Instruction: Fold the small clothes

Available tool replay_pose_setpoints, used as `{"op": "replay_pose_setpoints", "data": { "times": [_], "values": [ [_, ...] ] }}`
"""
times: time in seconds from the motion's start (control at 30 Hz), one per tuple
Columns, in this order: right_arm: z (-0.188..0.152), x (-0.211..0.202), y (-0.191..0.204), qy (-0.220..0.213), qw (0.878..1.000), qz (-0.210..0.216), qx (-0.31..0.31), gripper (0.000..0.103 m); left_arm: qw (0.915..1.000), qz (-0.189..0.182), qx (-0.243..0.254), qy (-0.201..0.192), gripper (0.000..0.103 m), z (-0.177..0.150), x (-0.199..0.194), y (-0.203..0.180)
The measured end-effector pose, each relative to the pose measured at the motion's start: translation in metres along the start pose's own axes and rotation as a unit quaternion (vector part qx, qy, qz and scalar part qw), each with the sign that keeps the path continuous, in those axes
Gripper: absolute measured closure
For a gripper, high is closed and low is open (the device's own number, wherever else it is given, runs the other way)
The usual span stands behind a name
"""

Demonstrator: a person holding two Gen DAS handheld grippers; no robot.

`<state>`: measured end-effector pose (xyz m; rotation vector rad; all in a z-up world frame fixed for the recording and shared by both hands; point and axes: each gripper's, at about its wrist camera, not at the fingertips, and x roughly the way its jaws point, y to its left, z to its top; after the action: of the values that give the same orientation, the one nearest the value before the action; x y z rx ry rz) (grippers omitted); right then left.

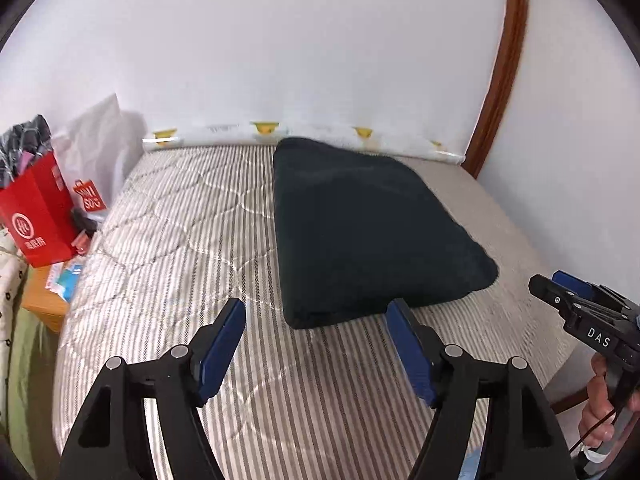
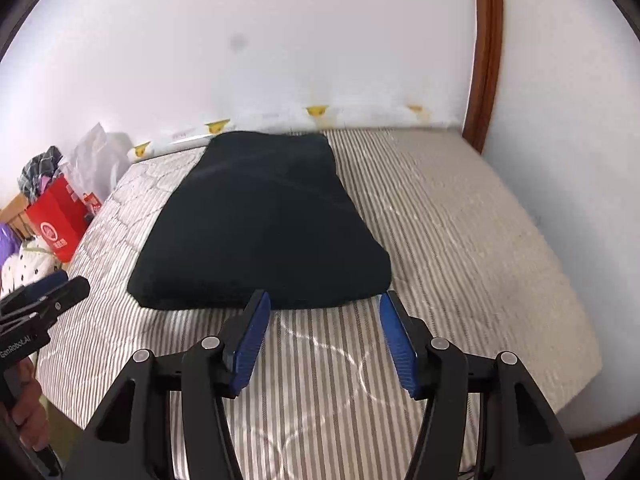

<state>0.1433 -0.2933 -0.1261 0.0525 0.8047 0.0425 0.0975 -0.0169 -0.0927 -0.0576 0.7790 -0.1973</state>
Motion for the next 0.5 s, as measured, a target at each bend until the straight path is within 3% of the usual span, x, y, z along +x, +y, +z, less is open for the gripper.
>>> {"op": "replay_pose_setpoints", "data": {
  "times": [0.07, 0.13, 0.2, 0.37, 0.5],
  "values": [
    [-0.004, -0.015, 0.001, -0.007, 1.0, -0.01, 0.002, 0.038, 0.9999, -0.005, -0.001, -0.01, 0.029, -0.003, -0.018, -0.003],
    [-0.01, -0.034, 0.001, -0.027, 0.999, -0.017, 0.003, 0.016, 0.9998, -0.004, -0.001, -0.018, 0.026, -0.007, -0.031, -0.005],
    [-0.016, -0.053, 0.004, -0.051, 0.999, -0.016, 0.0, 0.008, 0.9996, 0.001, 0.004, -0.026, 0.024, -0.011, -0.046, -0.011],
    [-0.026, -0.082, 0.007, -0.07, 0.997, -0.033, -0.02, 0.003, 0.999, 0.015, 0.013, -0.04, 0.016, -0.019, -0.071, -0.02],
    [-0.029, -0.09, 0.0, -0.064, 0.998, -0.027, -0.011, 0.003, 0.9985, 0.024, 0.018, -0.046, 0.016, -0.025, -0.082, -0.026]
  ]
}}
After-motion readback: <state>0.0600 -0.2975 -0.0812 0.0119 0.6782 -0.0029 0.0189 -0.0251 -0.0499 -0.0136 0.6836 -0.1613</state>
